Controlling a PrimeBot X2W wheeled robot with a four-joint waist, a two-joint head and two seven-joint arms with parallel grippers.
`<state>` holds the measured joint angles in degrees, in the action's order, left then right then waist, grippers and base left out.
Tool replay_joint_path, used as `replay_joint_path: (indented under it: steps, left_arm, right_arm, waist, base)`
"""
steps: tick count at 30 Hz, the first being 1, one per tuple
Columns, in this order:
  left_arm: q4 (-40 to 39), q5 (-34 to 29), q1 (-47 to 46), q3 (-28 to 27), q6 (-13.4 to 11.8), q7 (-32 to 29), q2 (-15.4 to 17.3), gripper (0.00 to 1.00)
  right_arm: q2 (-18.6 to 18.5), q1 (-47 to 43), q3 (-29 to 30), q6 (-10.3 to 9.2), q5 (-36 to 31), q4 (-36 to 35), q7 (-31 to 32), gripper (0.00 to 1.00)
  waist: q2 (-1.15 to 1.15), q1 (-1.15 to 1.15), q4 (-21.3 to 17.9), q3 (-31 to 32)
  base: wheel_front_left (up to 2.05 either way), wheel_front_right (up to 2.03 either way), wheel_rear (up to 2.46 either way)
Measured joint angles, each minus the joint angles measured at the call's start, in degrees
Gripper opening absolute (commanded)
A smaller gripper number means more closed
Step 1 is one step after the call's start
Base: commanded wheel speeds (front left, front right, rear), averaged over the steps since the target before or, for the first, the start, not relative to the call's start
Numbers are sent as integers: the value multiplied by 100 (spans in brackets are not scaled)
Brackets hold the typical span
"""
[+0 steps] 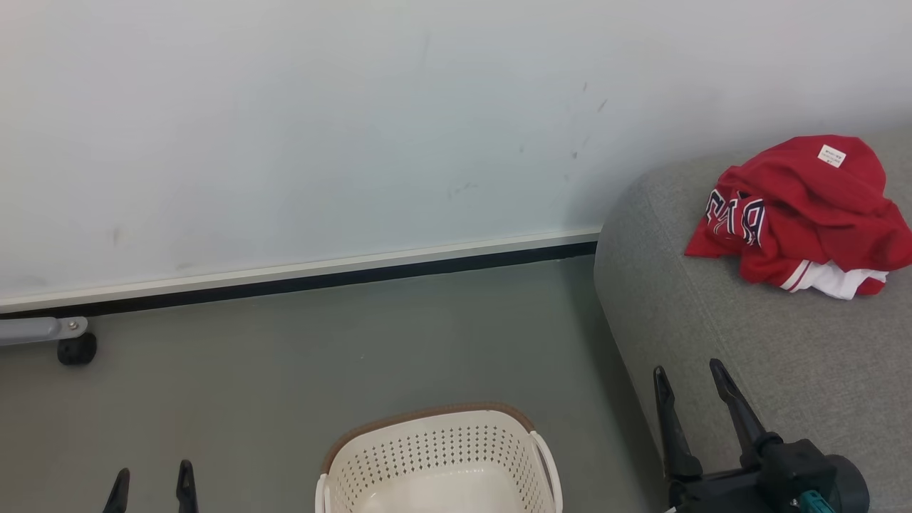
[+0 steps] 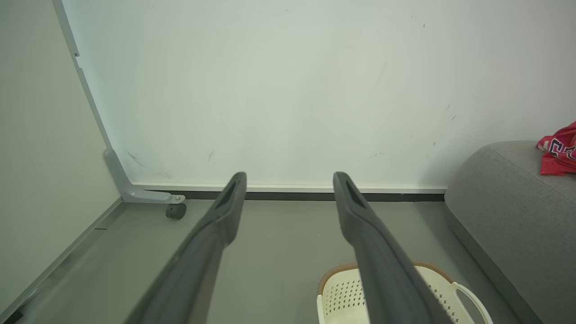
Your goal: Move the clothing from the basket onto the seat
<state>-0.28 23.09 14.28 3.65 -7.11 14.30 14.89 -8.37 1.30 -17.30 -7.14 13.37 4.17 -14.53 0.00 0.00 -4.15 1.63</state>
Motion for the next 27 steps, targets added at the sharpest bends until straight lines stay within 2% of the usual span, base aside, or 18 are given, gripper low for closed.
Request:
replay_joint_path:
  steps: [11,12,20,27]
  left_arm:
    - [-43,-149,0,-43,-1,0,-48,100]
    - [-49,-152,0,-51,-1,0,-51,0]
    - [269,-94,28,20,43,-66,-245,0]
    - [358,369,-5,-57,115,-219,-294,0]
  right_arm:
    - [42,-83,135,0,-133,-94,9,100]
    - [48,-83,148,0,-135,-104,11,0]
    - [108,-264,155,18,-94,222,44,0]
    - [151,-255,333,112,412,316,201,0]
  waist:
    - [0,0,37,-25]
    - [0,0,40,-28]
    - [0,1,45,-34]
    - [0,1,78,-46]
  base:
    - [0,0,0]
    - [0,0,0]
    - [0,0,0]
    - [0,0,0]
